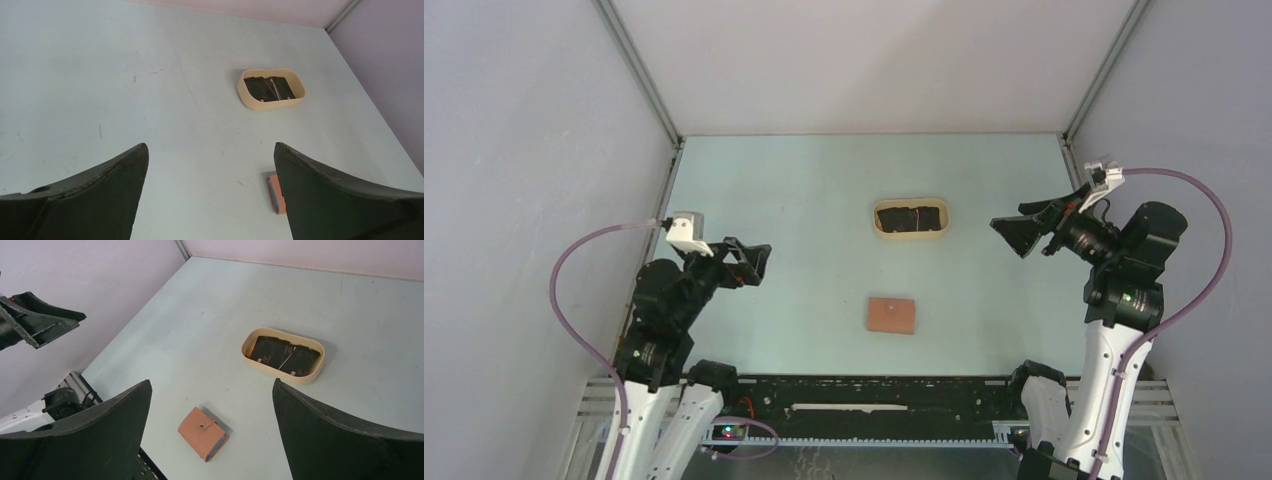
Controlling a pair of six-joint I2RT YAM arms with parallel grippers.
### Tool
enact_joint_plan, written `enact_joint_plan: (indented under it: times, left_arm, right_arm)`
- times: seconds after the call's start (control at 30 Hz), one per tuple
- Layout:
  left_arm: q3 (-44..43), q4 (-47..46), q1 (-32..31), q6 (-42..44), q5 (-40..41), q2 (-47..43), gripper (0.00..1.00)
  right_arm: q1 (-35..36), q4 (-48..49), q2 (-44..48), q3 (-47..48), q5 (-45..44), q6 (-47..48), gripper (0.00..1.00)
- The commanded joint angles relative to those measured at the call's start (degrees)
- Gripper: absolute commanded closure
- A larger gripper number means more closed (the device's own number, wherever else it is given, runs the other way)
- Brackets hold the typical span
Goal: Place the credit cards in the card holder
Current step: Reset both arms
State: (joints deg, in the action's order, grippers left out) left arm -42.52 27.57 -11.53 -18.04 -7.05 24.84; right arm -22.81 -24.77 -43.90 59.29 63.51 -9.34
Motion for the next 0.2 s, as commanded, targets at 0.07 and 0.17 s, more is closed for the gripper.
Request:
enact_joint_plan:
  times: [0.07, 0.17]
  left_arm:
    - [0.58, -3.23, 1.16, -0.34, -6.59, -0.75, 0.00]
    - [0.81, -3.74, 1.16, -0.24, -7.96, -0.85, 0.00]
  right_arm:
    - [-0.04, 1.76, 0.75, -0.48, -0.28, 0.29, 0.00]
    - [0.00, 2.17, 0.93, -0.81, -1.51, 0.04, 0.00]
